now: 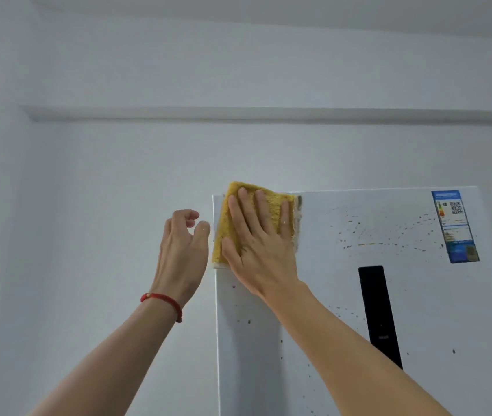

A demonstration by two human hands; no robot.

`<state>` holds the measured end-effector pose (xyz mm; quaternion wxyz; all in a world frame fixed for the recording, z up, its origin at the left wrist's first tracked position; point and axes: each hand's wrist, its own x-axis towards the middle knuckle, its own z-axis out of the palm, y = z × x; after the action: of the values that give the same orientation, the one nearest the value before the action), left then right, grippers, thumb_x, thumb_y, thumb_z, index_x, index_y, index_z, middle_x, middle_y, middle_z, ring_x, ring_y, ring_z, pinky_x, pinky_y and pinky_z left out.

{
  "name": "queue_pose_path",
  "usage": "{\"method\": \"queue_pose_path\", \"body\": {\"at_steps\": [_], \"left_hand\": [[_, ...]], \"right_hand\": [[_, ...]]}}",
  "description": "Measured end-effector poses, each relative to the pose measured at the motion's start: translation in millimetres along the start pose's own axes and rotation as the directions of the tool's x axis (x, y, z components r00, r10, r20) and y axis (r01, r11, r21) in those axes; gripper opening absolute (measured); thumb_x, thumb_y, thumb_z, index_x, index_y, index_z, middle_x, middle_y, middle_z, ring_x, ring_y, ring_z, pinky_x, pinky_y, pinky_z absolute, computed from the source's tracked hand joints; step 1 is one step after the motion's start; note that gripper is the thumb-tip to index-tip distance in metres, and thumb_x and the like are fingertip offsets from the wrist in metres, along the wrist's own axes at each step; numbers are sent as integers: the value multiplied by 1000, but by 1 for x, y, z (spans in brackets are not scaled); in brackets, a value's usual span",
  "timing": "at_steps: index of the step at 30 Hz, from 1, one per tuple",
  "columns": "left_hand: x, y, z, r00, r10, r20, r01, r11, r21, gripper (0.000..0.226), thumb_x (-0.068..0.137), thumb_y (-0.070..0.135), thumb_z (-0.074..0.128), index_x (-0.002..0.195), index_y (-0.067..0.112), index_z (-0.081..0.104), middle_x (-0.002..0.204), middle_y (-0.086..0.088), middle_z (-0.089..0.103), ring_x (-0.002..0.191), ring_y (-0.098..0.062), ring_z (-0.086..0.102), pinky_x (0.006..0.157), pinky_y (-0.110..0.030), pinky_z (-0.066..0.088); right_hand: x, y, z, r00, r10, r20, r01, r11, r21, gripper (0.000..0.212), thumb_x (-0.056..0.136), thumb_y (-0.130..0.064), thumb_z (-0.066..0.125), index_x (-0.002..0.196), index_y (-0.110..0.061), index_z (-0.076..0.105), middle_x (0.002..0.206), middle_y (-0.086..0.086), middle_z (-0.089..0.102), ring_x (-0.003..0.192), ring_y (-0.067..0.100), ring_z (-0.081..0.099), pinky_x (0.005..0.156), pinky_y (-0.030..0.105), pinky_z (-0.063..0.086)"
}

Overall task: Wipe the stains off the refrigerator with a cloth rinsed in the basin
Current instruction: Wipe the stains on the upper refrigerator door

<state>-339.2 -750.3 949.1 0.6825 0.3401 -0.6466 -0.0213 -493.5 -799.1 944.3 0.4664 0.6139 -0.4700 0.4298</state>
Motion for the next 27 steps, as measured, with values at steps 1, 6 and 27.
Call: {"method": "queue_pose_path", "body": {"at_steps": [1, 6, 27], "left_hand": [[-2, -2, 1, 999, 37, 0, -37, 999, -1, 32, 105, 33, 41, 135, 26, 48, 136, 9, 46, 108, -8, 51, 94, -29, 37], [-27, -11, 17, 993, 111, -48, -113, 992, -63, 41, 99, 40, 37, 139, 32, 44, 136, 13, 42, 120, -11, 46, 98, -28, 36], [-33, 19, 81, 859, 512, 7, -461, 766, 448, 56, 86, 27, 47, 140, 14, 56, 148, 1, 53, 140, -22, 44, 114, -43, 36]], "right_hand": [[2, -10, 2, 999, -51, 16, 51, 999, 0, 73, 105, -54, 28, 167, -23, 5, 175, -5, -4, 161, 23, -10, 126, 62, 1], [-16, 35, -9, 941, -334, 53, 337, 937, -93, 74, 104, -58, 35, 167, -29, 10, 174, -8, 4, 161, 19, -1, 127, 60, 7], [-20, 67, -6, 972, -227, 62, 232, 969, -88, 72, 106, -52, 31, 167, -19, 11, 175, -3, -5, 161, 21, -11, 127, 59, 5]]}}
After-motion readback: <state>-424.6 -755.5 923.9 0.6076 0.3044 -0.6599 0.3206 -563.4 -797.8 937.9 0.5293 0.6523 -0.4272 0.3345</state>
